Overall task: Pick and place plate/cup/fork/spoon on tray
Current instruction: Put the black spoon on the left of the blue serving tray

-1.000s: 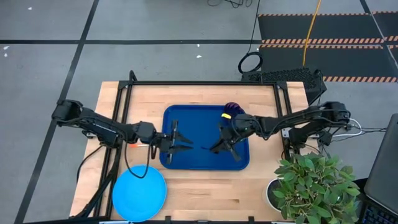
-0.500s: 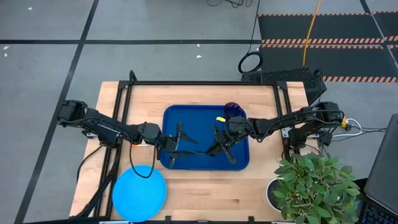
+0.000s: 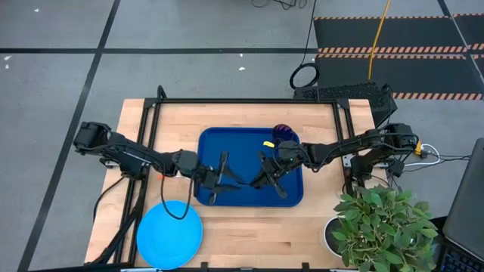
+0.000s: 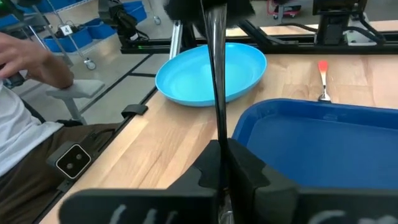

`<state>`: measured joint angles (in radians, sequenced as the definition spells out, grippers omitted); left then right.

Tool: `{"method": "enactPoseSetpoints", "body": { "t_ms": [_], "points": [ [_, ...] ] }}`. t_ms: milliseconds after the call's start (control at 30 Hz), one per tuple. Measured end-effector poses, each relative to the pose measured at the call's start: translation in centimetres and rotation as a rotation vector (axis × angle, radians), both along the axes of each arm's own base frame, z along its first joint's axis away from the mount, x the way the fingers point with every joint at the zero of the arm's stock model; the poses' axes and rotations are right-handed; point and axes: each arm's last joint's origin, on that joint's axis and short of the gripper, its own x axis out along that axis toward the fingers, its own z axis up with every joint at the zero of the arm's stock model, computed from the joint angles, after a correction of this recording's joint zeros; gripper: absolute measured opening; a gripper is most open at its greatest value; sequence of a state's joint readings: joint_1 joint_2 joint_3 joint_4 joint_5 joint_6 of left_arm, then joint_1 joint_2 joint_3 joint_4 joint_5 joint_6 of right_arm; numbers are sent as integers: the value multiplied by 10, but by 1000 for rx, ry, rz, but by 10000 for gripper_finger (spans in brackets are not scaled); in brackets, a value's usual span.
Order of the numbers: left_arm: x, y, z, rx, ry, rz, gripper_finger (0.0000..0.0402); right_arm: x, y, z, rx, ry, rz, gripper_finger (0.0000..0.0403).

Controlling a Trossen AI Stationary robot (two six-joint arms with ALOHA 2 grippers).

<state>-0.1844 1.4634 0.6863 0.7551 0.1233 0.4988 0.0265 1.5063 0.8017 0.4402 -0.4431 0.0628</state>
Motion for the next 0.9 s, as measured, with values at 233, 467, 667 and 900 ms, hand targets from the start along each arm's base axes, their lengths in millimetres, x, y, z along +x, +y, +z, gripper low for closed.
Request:
{"method": "enactPoseSetpoints", "body": {
  "t_ms": [233, 467, 667, 900],
  "points": [
    [0, -1, -3, 36, 20, -10, 12, 0, 0, -1, -2, 5, -6, 9],
    [0, 0, -4, 58, 30, -10, 7, 0, -1, -1, -14, 2, -6, 10],
    [0, 0, -5, 63, 34, -5, 9, -2, -1, -1, -91, -19, 22, 35],
    [-1, 1, -14, 92, 124, -1, 8, 0, -5, -2, -174, -26, -109, 158]
  ]
}}
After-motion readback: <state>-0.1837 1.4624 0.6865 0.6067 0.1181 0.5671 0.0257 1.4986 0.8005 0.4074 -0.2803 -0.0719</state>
